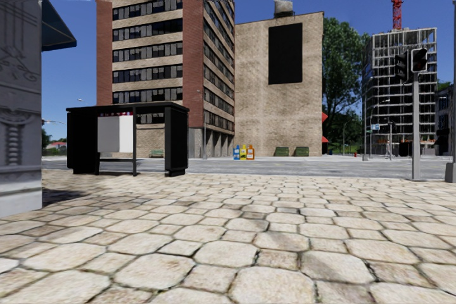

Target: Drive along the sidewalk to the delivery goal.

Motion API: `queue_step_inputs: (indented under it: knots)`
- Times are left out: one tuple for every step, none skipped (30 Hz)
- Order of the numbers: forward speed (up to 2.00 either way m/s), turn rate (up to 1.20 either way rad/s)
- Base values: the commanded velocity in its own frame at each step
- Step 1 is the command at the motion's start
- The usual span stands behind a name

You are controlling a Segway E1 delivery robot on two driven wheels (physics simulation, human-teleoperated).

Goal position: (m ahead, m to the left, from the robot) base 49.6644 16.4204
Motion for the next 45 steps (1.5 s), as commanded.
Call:
queue_step_inputs:
  knots:
    - [1.99, 0.31]
    - [1.99, 0.31]
    - [1.99, 0.31]
    - [1.99, 0.31]
    - [1.99, 0.33]
    - [1.99, 0.33]
    - [1.99, 0.36]
    - [1.99, 0.38]
    - [1.99, 0.39]
    - [1.99, 0.39]
    - [1.99, 0.40]
    - [1.99, 0.40]
    - [1.99, 0.40]
    - [1.99, 0.40]
    - [1.99, 0.40]
    - [1.99, 0.40]
    - [1.99, 0.40]
    - [1.99, 0.40]
    - [1.99, 0.40]
    - [1.99, 0.40]
    - [1.99, 0.40]
    - [1.99, 0.40]
    - [1.99, 0.40]
    - [1.99, 0.40]
    - [1.99, 0.40]
    - [1.99, 0.40]
    - [1.99, 0.40]
    - [1.99, 0.40]
    - [1.99, 0.40]
    - [1.99, 0.40]
    - [1.99, 0.42]
    - [1.99, 0.45]
    - [1.99, 0.45]
    - [1.99, 0.47]
    - [1.99, 0.47]
    - [1.99, 0.47]
    - [1.99, 0.47]
    - [1.99, 0.47]
    - [1.99, 0.47]
    - [1.99, 0.47]
    - [1.99, 0.47]
    - [1.99, 0.47]
    - [1.99, 0.47]
    - [1.99, 0.47]
    - [1.99, 0.47]
